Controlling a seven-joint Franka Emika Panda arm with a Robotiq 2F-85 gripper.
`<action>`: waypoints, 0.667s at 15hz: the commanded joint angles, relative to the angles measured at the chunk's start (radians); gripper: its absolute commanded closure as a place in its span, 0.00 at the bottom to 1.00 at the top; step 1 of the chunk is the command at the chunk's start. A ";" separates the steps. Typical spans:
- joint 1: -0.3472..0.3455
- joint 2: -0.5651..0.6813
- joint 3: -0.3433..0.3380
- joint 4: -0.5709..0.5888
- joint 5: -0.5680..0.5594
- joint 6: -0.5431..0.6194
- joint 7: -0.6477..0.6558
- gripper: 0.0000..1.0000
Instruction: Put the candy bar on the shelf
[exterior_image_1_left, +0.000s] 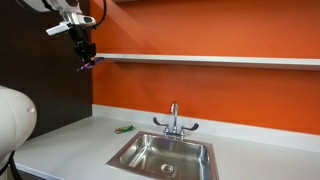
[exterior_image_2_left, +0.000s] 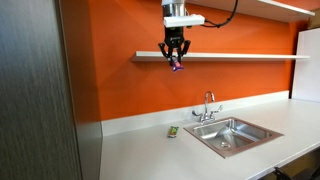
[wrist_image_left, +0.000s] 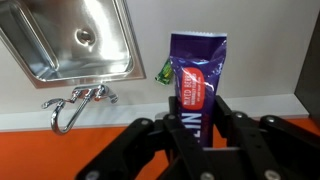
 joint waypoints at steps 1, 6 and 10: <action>-0.020 0.036 0.028 0.101 -0.022 -0.084 -0.014 0.88; -0.019 0.084 0.033 0.210 -0.032 -0.157 -0.025 0.88; -0.023 0.135 0.018 0.308 -0.052 -0.208 -0.038 0.88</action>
